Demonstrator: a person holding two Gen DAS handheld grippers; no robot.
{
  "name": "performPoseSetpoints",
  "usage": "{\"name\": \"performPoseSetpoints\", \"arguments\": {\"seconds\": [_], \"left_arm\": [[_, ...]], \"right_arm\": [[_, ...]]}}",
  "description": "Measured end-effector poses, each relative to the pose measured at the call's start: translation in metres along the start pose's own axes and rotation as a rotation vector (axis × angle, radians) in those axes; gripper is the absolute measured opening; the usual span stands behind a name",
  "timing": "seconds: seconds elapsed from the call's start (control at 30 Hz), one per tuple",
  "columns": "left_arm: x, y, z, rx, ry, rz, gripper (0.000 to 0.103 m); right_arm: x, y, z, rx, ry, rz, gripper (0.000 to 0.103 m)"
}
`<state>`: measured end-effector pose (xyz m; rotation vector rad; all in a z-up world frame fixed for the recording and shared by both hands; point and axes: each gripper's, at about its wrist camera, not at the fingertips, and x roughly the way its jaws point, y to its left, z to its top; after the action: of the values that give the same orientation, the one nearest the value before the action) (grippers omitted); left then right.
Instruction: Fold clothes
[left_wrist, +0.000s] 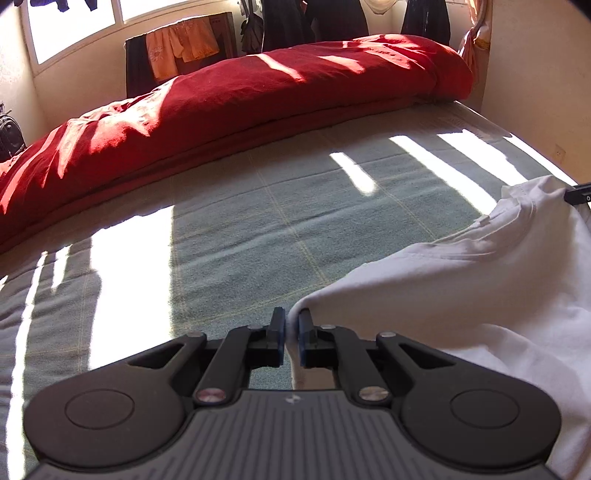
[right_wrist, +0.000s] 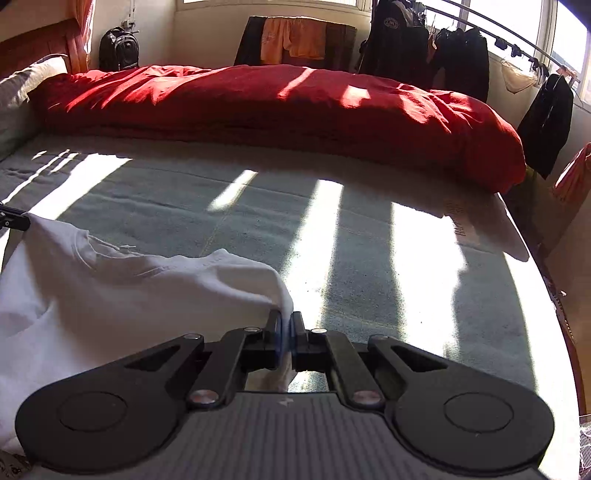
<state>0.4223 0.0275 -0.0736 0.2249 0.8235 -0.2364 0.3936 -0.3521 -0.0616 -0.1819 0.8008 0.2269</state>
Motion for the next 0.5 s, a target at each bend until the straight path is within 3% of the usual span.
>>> {"name": "performPoseSetpoints", "arguments": {"seconds": [0.3, 0.5], "left_arm": [[0.028, 0.024, 0.045, -0.039, -0.073, 0.105, 0.005], [0.061, 0.038, 0.040, -0.072, -0.036, 0.126, 0.005]], "right_arm": [[0.047, 0.004, 0.057, -0.021, -0.077, -0.104, 0.005], [0.091, 0.013, 0.076, 0.010, -0.065, -0.101, 0.005]]}}
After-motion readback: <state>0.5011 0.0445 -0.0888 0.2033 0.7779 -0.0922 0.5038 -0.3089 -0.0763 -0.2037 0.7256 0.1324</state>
